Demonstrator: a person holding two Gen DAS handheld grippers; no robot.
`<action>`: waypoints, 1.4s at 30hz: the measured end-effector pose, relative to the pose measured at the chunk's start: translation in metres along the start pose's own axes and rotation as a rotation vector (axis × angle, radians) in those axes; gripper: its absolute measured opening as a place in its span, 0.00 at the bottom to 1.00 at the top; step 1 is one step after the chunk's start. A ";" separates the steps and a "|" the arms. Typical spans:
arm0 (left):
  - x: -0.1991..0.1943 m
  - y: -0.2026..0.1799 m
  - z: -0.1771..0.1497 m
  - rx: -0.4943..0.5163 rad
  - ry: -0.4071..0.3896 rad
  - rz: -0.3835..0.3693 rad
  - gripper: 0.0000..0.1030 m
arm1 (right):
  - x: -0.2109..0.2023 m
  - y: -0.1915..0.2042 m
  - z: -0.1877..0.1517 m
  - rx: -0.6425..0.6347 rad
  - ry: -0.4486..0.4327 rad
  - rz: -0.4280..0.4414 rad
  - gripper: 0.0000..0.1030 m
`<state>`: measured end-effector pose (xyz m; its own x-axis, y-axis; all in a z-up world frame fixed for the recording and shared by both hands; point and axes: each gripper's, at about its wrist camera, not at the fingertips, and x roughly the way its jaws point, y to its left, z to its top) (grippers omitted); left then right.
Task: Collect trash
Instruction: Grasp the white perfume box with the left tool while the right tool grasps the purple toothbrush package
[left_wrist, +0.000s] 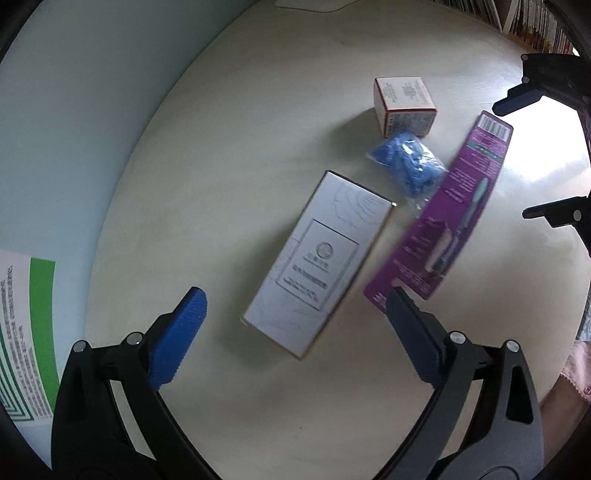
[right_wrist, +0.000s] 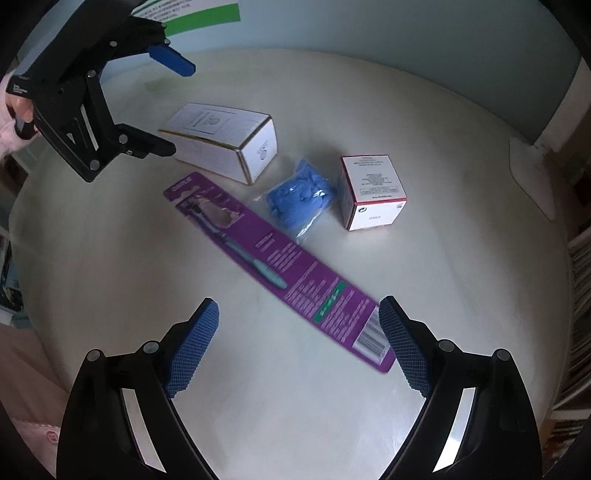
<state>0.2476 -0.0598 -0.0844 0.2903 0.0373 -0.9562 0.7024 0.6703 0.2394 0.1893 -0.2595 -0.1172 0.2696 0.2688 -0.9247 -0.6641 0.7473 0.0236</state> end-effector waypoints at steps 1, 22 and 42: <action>0.003 0.002 0.001 0.002 0.001 -0.007 0.92 | 0.003 0.000 0.002 -0.003 0.005 -0.003 0.85; 0.056 0.035 0.032 0.022 0.031 -0.166 0.52 | 0.038 0.001 0.025 -0.068 0.051 0.003 0.75; 0.052 0.031 0.029 0.004 -0.002 -0.120 0.45 | 0.017 0.028 0.015 -0.070 0.069 0.120 0.13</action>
<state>0.3033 -0.0584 -0.1218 0.2058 -0.0446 -0.9776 0.7345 0.6671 0.1242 0.1861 -0.2249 -0.1260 0.1385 0.3094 -0.9408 -0.7364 0.6674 0.1111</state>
